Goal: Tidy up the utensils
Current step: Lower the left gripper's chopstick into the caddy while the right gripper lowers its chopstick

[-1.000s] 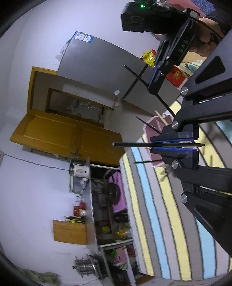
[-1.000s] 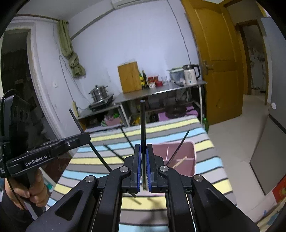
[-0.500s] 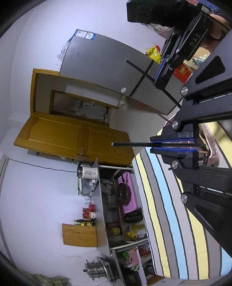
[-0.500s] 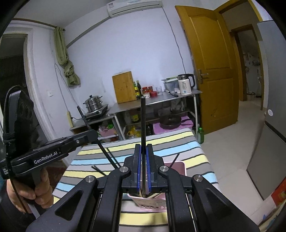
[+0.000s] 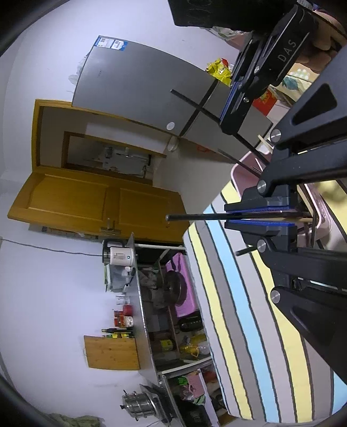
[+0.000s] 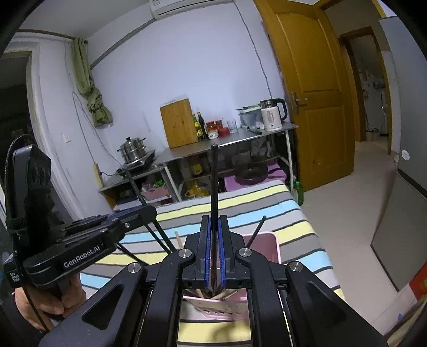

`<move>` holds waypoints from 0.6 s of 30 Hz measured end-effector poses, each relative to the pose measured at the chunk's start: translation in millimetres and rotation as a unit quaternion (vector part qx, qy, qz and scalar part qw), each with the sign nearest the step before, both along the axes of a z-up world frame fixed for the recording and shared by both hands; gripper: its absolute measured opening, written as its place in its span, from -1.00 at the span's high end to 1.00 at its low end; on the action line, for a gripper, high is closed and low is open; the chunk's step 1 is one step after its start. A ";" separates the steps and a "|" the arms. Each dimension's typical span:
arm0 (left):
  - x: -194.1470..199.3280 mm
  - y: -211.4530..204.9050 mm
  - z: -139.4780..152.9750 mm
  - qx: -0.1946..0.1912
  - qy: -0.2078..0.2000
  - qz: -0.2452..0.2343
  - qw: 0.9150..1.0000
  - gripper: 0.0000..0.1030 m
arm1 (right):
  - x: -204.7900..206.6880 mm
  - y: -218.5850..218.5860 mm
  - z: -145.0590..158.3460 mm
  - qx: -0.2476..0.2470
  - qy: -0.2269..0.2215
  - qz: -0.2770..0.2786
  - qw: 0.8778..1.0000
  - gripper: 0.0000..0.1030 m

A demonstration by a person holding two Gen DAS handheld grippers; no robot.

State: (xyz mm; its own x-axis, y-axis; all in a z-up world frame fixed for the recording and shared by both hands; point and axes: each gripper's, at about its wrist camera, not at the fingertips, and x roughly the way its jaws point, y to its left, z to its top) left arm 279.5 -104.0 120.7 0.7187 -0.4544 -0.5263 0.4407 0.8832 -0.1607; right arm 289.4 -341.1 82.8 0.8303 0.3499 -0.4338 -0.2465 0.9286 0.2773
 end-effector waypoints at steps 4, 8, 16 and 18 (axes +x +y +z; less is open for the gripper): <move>0.4 0.5 -11.8 0.005 0.008 0.000 1.000 0.91 | 4.5 3.0 -9.0 -0.005 0.011 0.002 1.000 0.90; 0.3 3.5 -20.6 0.005 0.015 -0.004 1.000 0.90 | 7.0 6.8 -19.9 -0.009 0.024 0.006 1.000 0.90; -0.2 7.1 -27.5 0.019 0.015 -0.001 1.000 0.90 | 16.0 14.8 -39.9 -0.015 0.054 0.010 0.998 0.89; -0.9 8.3 -27.1 0.012 0.020 -0.002 1.000 0.90 | 16.8 15.8 -45.3 -0.016 0.063 0.011 0.998 0.89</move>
